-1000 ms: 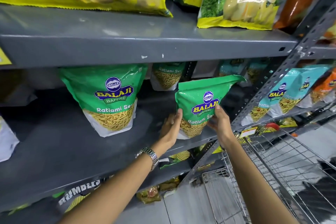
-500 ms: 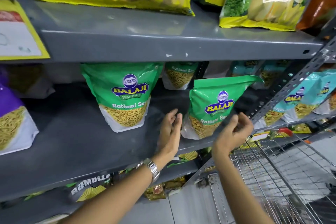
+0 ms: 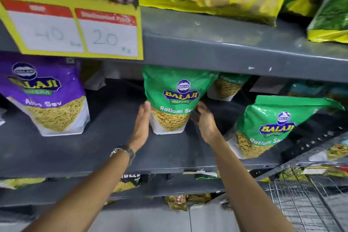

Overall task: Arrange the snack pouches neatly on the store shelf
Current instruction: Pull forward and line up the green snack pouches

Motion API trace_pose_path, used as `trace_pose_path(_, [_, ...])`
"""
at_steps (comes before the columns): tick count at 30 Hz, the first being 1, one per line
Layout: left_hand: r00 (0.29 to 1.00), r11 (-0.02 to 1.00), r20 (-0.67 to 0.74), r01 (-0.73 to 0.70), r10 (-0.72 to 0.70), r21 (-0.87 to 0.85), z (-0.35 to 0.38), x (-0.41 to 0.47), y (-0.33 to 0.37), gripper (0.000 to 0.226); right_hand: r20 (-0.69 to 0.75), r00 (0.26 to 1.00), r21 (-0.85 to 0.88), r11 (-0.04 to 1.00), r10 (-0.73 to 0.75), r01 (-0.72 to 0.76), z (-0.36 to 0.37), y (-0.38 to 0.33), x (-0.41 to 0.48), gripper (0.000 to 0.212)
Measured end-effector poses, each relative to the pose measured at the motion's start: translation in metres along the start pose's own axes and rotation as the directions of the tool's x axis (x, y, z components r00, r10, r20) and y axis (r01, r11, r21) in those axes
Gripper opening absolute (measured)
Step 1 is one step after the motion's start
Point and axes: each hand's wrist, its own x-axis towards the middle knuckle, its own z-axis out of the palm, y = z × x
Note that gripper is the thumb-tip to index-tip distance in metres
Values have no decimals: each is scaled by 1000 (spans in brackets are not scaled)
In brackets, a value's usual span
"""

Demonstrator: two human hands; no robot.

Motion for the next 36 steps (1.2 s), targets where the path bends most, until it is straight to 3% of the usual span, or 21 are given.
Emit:
trace_pose_path(3, [996,997,68,50,-54,52,-6,-4,-2,46,-9,1000,-71,997,-29,28,2,0,-10,36])
trace_pose_path(11, [985,992,147,76,-91,106,-11,-41,6,45,-33,984,-58,983,-176,174,-10,15,-58,29])
trace_pose_path(18, [977,992,192,78,-96,101,-9,-71,4,34,-150,981,-58,992,-123,115,-16,29,-88,24])
trace_pose_path(22, [970,993,224,77,-95,86,-11,-76,2,33,-214,973,-70,995,-86,72,-19,37,-97,41])
trace_pose_path(31, [975,994,209,64,-81,83,-7,-80,3,34,-298,952,-15,998,-61,59,-12,40,-99,50])
trace_pose_path(33, [972,993,231,19,-46,114,-10,-82,7,52,-442,887,-17,989,-136,144,-3,44,-105,46])
trace_pose_path(35, [987,997,163,-2,-10,75,-19,-83,12,65,-678,663,-125,939,-316,319,15,47,-120,29])
trace_pose_path(36, [996,1000,91,-5,4,14,-27,-84,16,56,-732,544,-208,895,-411,395,28,51,-131,19])
